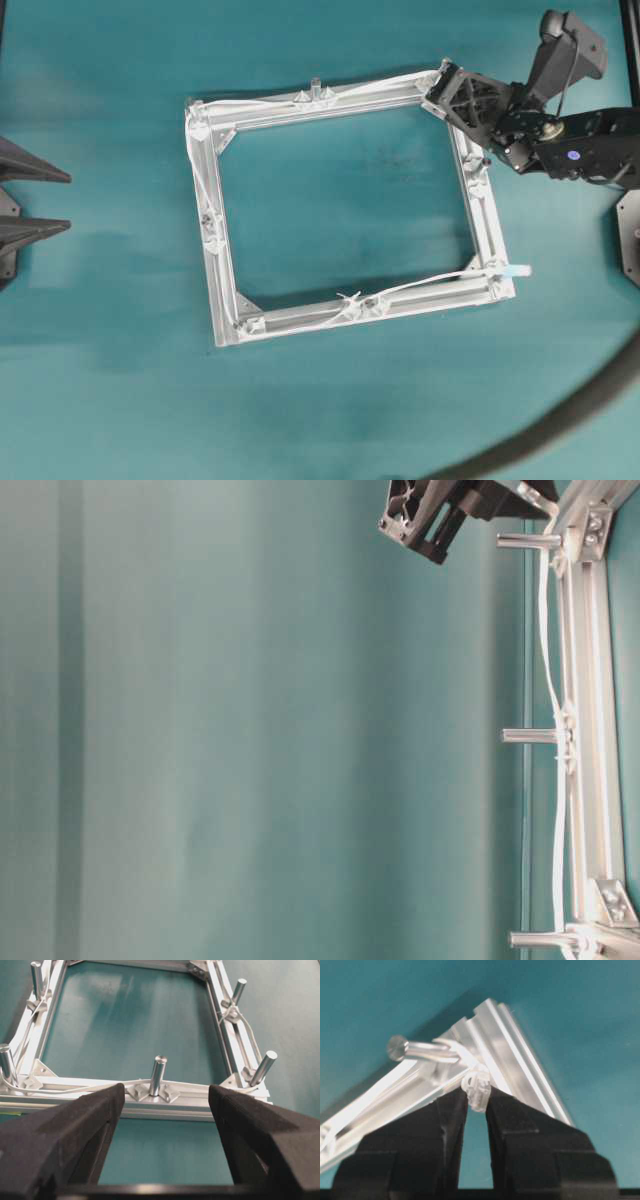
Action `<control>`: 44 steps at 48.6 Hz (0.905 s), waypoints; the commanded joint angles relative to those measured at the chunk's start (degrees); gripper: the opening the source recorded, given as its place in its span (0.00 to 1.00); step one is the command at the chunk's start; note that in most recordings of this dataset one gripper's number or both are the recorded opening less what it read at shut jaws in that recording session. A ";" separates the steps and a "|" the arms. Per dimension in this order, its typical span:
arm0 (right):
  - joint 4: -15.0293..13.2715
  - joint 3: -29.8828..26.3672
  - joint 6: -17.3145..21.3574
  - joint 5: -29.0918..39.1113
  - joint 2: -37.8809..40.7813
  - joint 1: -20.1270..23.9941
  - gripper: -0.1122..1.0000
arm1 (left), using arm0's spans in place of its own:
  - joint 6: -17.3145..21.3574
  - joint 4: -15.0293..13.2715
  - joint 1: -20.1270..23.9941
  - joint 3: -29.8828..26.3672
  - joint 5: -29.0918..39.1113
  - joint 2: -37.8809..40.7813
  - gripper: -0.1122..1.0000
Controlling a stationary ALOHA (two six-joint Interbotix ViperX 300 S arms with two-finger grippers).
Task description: Move the cable alternately left and right between 8 pins so it hooks onto each one.
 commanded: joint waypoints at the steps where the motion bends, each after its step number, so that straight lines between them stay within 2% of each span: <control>1: -1.58 -0.53 -0.09 -1.41 -0.79 0.26 0.23 | -0.35 0.18 -0.09 -1.23 -0.26 0.79 0.78; 5: -2.20 -0.70 0.09 -2.37 -0.35 0.26 0.18 | -0.35 0.26 0.00 -1.23 -0.26 0.79 0.78; 14: -2.20 -0.62 0.18 -3.96 0.26 0.26 0.19 | -0.35 0.18 -0.09 -1.23 -0.26 0.79 0.78; 16: -2.20 -0.62 0.26 -4.22 0.26 0.26 0.22 | -0.35 0.18 0.00 -1.23 -0.26 0.79 0.78; 19: -2.20 -0.70 0.18 -4.39 0.26 0.26 0.35 | -0.35 0.18 -0.09 -1.23 -0.26 0.79 0.78; 26: -1.93 -0.88 0.18 -4.83 0.26 0.26 0.75 | -0.35 0.18 0.00 -1.23 -0.26 0.79 0.78; 28: -1.93 -0.79 0.09 -5.01 0.26 0.26 0.82 | -0.35 0.18 -0.09 -1.23 -0.26 0.79 0.78; 36: -2.02 -0.79 -0.26 -5.89 0.26 0.26 0.74 | -0.35 0.18 -0.09 -1.23 -0.26 0.79 0.78; 44: -3.25 -0.70 -0.97 -8.96 -0.26 0.26 0.75 | -0.35 0.18 -0.09 -1.23 -0.26 0.79 0.78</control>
